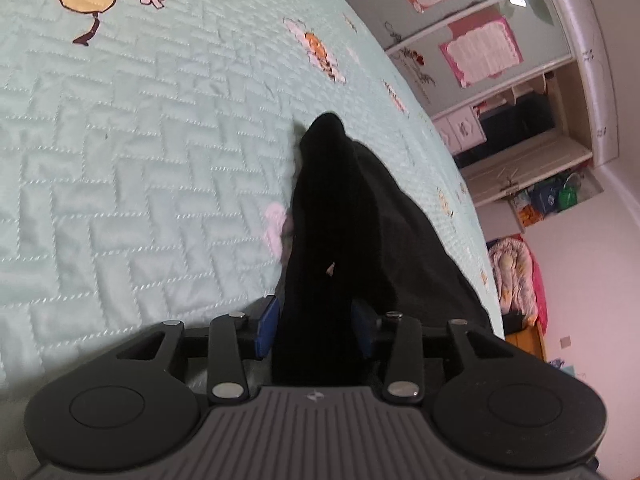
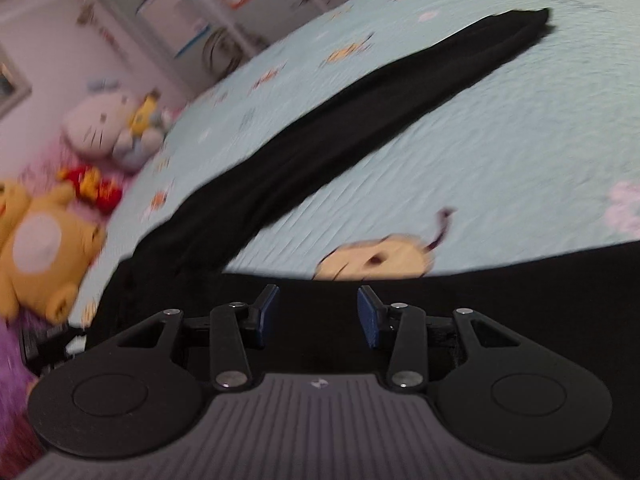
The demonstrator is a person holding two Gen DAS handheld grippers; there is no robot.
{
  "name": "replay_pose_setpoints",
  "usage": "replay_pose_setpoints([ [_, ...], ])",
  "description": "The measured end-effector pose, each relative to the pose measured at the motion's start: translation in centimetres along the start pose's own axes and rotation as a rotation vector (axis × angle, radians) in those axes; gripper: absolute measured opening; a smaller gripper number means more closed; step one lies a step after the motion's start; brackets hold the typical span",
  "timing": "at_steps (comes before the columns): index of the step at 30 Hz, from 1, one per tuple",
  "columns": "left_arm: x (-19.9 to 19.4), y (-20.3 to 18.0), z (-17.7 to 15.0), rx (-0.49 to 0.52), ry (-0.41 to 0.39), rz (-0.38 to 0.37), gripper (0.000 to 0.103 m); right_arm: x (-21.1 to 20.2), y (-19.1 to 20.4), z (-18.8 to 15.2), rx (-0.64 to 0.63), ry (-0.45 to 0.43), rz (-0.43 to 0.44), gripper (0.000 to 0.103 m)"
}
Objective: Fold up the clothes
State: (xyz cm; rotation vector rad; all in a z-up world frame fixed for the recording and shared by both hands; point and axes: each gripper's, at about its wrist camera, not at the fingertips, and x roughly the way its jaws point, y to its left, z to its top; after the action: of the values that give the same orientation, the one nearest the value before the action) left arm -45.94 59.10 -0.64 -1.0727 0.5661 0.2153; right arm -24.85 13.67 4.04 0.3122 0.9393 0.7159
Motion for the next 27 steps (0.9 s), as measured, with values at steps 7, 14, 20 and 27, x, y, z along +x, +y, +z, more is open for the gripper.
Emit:
replay_pose_setpoints([
  [7, 0.0, 0.7, 0.2, -0.013, 0.081, 0.014, 0.014, 0.6, 4.3, -1.3, -0.085, 0.054, -0.001, 0.046],
  [14, -1.0, 1.5, 0.2, 0.032, 0.052, 0.070, 0.003, 1.4, 5.7, -3.7, -0.139, 0.125, 0.005, 0.046],
  [20, -0.9, 1.1, 0.0, 0.071, 0.046, 0.097, 0.003, 1.6, 8.2, -5.4, -0.251, 0.160, 0.031, 0.046],
  [27, -1.7, 2.1, -0.5, 0.024, 0.009, 0.094, 0.002, 4.7, 10.4, -6.7, -0.358, 0.274, -0.012, 0.046],
])
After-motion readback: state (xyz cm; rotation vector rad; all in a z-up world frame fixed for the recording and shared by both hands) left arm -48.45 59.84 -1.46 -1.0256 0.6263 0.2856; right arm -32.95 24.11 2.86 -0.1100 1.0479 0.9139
